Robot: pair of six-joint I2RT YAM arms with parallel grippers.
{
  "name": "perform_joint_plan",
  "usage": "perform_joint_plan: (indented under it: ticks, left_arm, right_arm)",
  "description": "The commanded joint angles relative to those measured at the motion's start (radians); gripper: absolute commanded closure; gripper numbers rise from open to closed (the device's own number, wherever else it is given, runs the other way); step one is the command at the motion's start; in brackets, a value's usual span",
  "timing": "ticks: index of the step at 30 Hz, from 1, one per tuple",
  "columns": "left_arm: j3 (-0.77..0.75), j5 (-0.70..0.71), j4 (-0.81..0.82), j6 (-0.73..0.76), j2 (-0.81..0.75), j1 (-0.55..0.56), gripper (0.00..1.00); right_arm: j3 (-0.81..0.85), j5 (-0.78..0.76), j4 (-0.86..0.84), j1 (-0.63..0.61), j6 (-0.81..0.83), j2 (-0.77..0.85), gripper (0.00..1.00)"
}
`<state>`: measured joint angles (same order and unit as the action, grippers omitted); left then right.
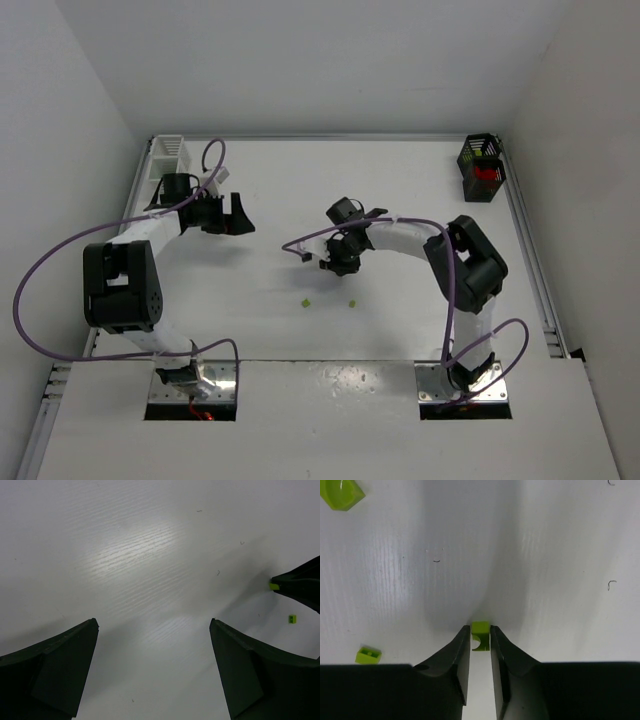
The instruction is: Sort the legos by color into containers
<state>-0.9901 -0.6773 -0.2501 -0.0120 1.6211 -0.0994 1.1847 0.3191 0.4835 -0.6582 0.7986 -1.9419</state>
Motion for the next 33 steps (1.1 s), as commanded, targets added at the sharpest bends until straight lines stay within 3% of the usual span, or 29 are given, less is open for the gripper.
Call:
perform_joint_plan:
  ticks: [1, 8, 11, 15, 19, 28, 33]
  left_arm:
    - [-0.025, -0.028, 0.014, 0.012, 0.000, -0.013, 0.00]
    - [-0.006, -0.028, 0.014, 0.012, -0.010, -0.022, 0.00]
    - [-0.005, -0.028, 0.014, 0.012, -0.010, -0.022, 0.00]
    - [-0.005, -0.028, 0.014, 0.012, -0.020, -0.022, 0.00]
    - [-0.005, -0.028, 0.023, 0.012, -0.020, -0.022, 0.00]
    - [0.004, -0.047, 0.045, -0.008, -0.010, -0.022, 0.00]
    - [0.013, -0.056, 0.055, -0.008, -0.010, -0.022, 0.00]
  right_arm:
    - [0.026, 0.009, -0.039, -0.008, -0.005, -0.025, 0.80]
    - [0.069, -0.014, -0.029, 0.055, -0.222, 0.040, 0.97]
    - [0.069, -0.070, -0.085, 0.165, -0.370, 0.112, 1.00]
    - [0.084, -0.130, -0.126, 0.285, -0.427, 0.158, 1.00]
    - [0.150, -0.176, -0.189, 0.485, -0.475, 0.158, 1.00]
    - [0.481, -0.258, -0.246, 0.819, -0.679, -0.014, 1.00]
    - [0.569, -0.224, -0.289, 0.890, -0.746, -0.101, 1.00]
